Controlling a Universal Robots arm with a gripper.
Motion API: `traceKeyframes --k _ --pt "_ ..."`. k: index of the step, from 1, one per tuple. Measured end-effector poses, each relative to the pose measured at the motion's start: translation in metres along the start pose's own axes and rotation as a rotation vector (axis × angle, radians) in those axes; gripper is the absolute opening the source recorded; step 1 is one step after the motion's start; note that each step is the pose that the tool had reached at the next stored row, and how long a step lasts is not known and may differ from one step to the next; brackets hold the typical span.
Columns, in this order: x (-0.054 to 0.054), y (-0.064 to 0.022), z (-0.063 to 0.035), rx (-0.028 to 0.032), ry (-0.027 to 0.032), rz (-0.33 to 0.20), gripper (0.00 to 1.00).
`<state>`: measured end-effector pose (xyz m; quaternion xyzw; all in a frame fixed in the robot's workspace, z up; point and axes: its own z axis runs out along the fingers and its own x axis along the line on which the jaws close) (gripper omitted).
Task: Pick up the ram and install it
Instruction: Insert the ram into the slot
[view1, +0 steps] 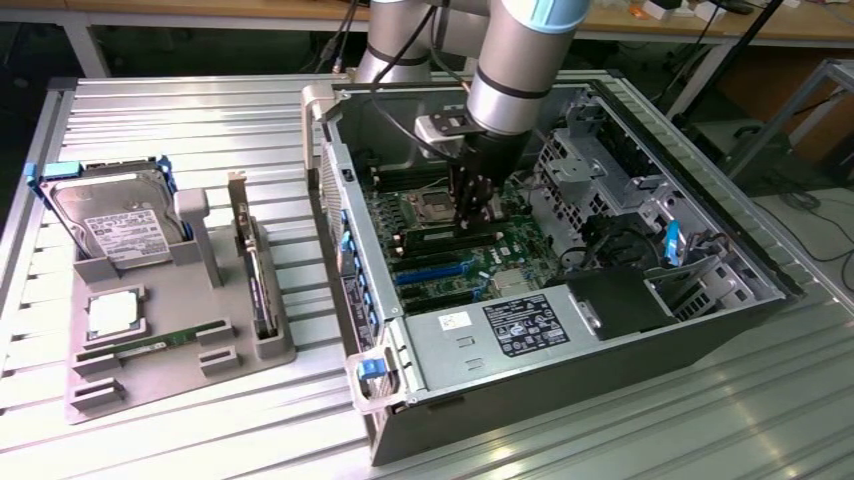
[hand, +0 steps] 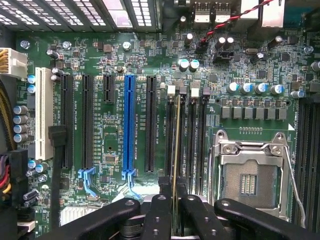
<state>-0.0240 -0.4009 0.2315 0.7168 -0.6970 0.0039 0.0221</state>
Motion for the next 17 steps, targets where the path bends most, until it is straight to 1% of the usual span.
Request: traceKeyframes --k 2,12,13,14,17 --pt "0.0003 0.0 0.0003 0.0 -0.0029 0.0 0.14" --pt "0.0026 0.0 0.0005 0.0 -0.0027 0.0 0.14" --pt "0.0027 0.0 0.0014 0.0 -0.0014 0.0 0.14" --pt "0.0027 -0.0001 0.0024 -0.0002 0.0034 0.0 0.14" --pt "0.0026 0.0 0.0026 -0.0002 0.0035 0.0 0.14"
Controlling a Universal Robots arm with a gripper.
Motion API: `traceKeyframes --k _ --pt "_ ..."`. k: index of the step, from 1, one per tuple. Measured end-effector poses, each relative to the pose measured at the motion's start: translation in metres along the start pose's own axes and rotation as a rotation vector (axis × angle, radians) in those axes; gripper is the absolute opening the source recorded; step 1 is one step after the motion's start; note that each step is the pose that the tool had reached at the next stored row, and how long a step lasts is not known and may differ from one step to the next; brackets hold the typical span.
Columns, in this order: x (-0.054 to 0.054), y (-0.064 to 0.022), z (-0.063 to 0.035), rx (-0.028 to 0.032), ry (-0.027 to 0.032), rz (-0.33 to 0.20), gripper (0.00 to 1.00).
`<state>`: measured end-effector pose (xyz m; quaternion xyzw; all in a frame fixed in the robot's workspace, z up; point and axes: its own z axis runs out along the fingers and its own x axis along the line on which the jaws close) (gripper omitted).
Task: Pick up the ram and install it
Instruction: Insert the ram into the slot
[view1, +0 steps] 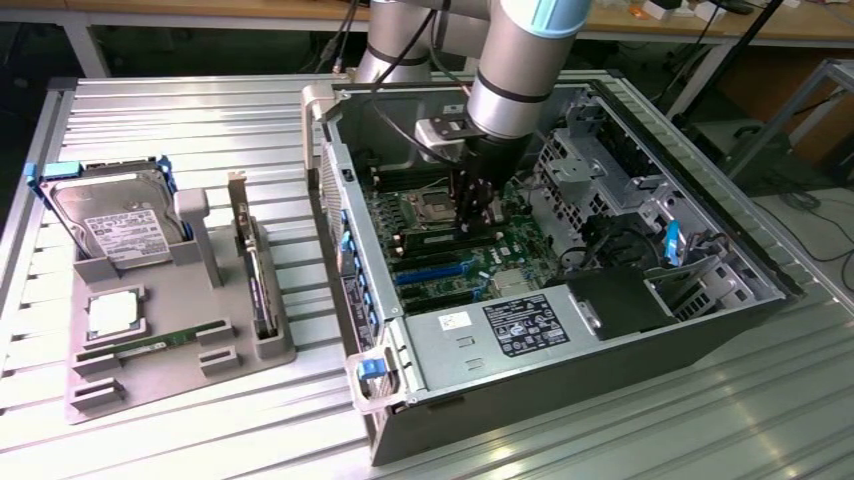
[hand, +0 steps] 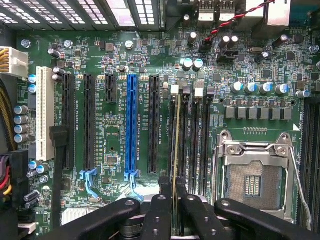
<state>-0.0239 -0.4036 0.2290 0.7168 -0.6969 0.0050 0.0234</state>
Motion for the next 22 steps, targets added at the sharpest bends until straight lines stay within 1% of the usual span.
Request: traceKeyframes --k 1,2,3,19,20,21,22 --pt "-0.0003 0.0 0.0001 0.0002 0.0008 0.0 0.14" --pt "-0.0009 0.0 0.0001 -0.0001 0.0042 0.0 0.14" --pt "-0.0012 -0.0001 0.0 -0.0002 0.0056 0.0 0.14" --pt "-0.0017 -0.001 -0.0003 -0.0012 0.0058 -0.003 0.14" --pt "-0.0017 -0.0011 -0.0003 -0.0049 0.0051 -0.003 0.14" --pt "-0.0017 -0.0011 -0.0002 -0.015 0.0028 -0.003 0.14" --pt "-0.0017 -0.0011 -0.0003 -0.0184 0.0026 -0.004 0.14"
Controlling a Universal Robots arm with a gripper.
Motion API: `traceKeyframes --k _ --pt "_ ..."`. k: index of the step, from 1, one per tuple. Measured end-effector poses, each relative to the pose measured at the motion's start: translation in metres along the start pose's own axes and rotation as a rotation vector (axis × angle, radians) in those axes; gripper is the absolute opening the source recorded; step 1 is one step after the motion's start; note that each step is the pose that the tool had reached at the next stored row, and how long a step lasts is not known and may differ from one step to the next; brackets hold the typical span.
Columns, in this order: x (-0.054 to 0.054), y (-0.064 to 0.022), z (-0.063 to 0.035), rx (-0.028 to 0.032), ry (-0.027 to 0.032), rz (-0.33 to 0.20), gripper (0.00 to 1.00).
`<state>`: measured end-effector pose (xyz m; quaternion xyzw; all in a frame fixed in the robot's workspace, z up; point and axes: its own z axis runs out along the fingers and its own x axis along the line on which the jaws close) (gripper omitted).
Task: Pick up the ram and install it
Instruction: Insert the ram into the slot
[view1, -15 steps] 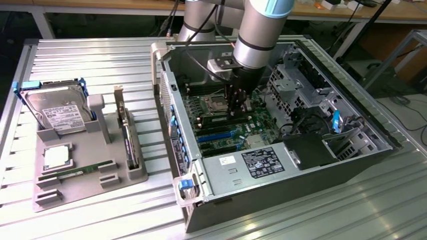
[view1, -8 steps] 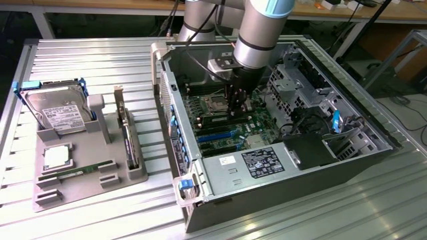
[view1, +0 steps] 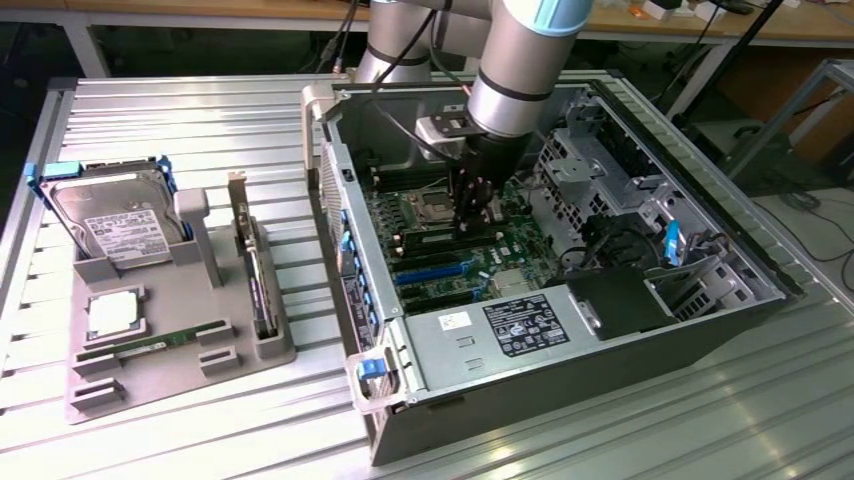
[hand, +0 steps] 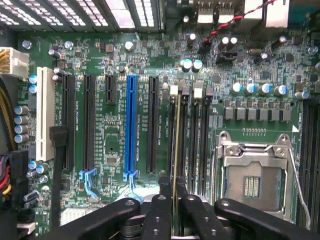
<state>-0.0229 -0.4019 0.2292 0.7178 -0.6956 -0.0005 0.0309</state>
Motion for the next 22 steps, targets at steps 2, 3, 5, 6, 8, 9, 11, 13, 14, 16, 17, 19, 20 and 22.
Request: traceKeyframes --k 2,3,5,6,8,9,11,13,14,16,17,19,20,22 --pt "0.0 -0.0002 0.0 -0.0009 0.0 0.0 0.14" --pt "0.0001 -0.0017 -0.0001 -0.0018 -0.0001 0.0 0.14" --pt "0.0001 -0.0028 -0.0001 -0.0022 -0.0002 -0.001 0.14" --pt "0.0001 -0.0028 -0.0001 -0.0022 0.0 -0.002 0.14" --pt "0.0001 -0.0028 0.0002 -0.0021 -0.0001 -0.004 0.14" --pt "0.0003 -0.0028 0.0006 -0.002 -0.0001 -0.005 0.14" --pt "0.0005 -0.0028 0.0014 -0.002 0.0001 -0.006 0.14" --pt "0.0005 -0.0031 0.0014 -0.002 0.0003 -0.007 0.14" --pt "0.0006 -0.0044 0.0015 -0.002 0.0002 -0.007 0.14" --pt "0.0006 -0.0051 0.0015 -0.002 0.0 -0.007 0.14" --pt "0.0006 -0.0051 0.0015 -0.0018 0.0002 -0.01 0.14" --pt "0.0006 -0.0051 0.0015 -0.0017 0.0004 -0.014 0.14" --pt "0.0006 -0.0051 0.0015 -0.0016 0.0005 -0.015 0.14" --pt "0.0005 -0.0052 0.0028 -0.0011 0.0003 -0.016 0.14"
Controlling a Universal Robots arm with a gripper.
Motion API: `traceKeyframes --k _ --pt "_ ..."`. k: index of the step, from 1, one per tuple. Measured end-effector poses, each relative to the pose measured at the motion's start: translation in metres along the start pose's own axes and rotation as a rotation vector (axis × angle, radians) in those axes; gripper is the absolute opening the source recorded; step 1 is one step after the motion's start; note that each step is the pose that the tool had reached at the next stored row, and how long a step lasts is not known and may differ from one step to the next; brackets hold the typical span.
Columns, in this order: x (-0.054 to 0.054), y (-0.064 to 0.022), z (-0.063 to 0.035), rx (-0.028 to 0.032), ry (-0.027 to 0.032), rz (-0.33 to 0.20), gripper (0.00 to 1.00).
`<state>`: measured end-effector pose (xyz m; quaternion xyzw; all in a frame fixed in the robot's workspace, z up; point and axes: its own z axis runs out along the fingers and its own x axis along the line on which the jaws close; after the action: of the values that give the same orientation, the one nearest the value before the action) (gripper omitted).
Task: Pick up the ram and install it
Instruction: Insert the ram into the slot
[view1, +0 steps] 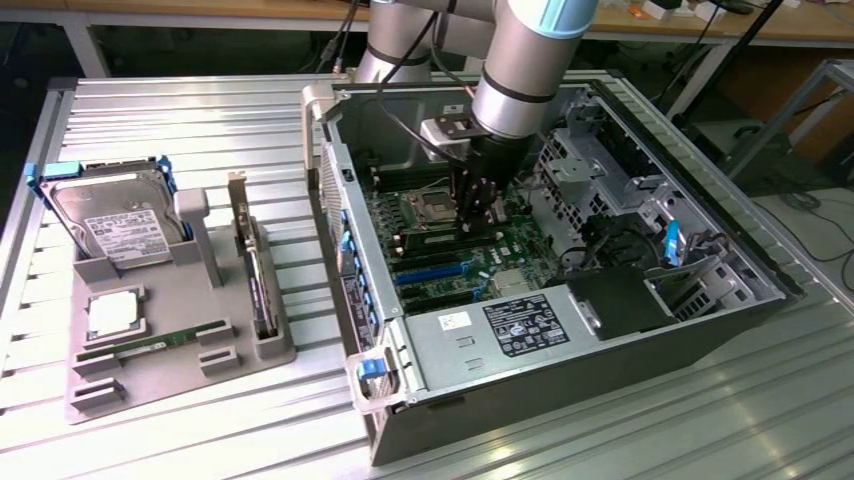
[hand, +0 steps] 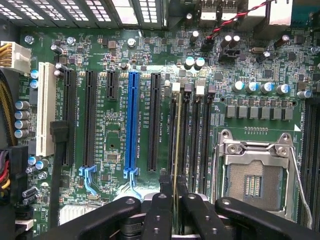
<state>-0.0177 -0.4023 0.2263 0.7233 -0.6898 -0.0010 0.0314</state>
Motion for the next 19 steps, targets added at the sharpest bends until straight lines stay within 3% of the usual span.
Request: traceKeyframes --k 16,17,19 --pt "0.0 -0.0018 0.0043 0.0011 0.0013 -0.021 0.14" --pt "0.0 -0.0018 0.0043 0.0011 0.0012 -0.021 0.15" --pt "0.0001 -0.0017 0.0037 0.001 0.0015 -0.021 0.28"
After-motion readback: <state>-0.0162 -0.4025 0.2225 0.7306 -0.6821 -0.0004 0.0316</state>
